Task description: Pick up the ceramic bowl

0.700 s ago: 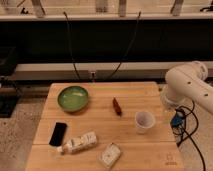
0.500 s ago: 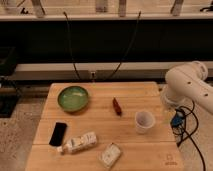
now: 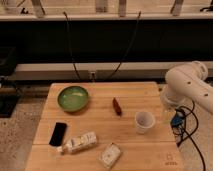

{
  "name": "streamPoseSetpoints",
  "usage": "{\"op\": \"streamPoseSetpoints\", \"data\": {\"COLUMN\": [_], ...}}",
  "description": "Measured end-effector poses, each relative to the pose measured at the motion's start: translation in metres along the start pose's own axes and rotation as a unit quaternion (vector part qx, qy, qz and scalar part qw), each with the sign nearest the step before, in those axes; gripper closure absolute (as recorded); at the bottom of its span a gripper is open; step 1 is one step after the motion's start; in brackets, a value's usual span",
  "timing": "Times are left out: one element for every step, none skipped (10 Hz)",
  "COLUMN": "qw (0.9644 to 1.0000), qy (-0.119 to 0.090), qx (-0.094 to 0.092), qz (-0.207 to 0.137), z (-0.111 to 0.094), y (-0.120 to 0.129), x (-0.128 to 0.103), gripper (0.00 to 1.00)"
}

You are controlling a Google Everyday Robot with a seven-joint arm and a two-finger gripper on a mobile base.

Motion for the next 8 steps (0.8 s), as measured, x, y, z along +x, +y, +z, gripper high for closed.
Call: {"op": "streamPoseSetpoints", "data": {"qw": [1.0000,1.0000,1.0000,1.0000,1.0000,1.0000,1.0000,0.9998], "qy": [0.000,0.000,0.000,0.000,0.000,0.001,0.003,0.006], "qx": [0.000,0.000,0.000,0.000,0.000,0.000,0.003,0.009], "qz": [0.000,0.000,0.000,0.000,0.000,-0.001,-0.005,-0.019], "z": [0.000,0.000,0.000,0.000,0.000,0.000,0.000,0.001], "y": [0.000,0.000,0.000,0.000,0.000,0.000,-0.002,-0.008], "x": [0.000,0.000,0.000,0.000,0.000,0.000,-0.003,-0.018], "gripper": [0.20,0.20,0.20,0.20,0.20,0.20,0.20,0.20]}}
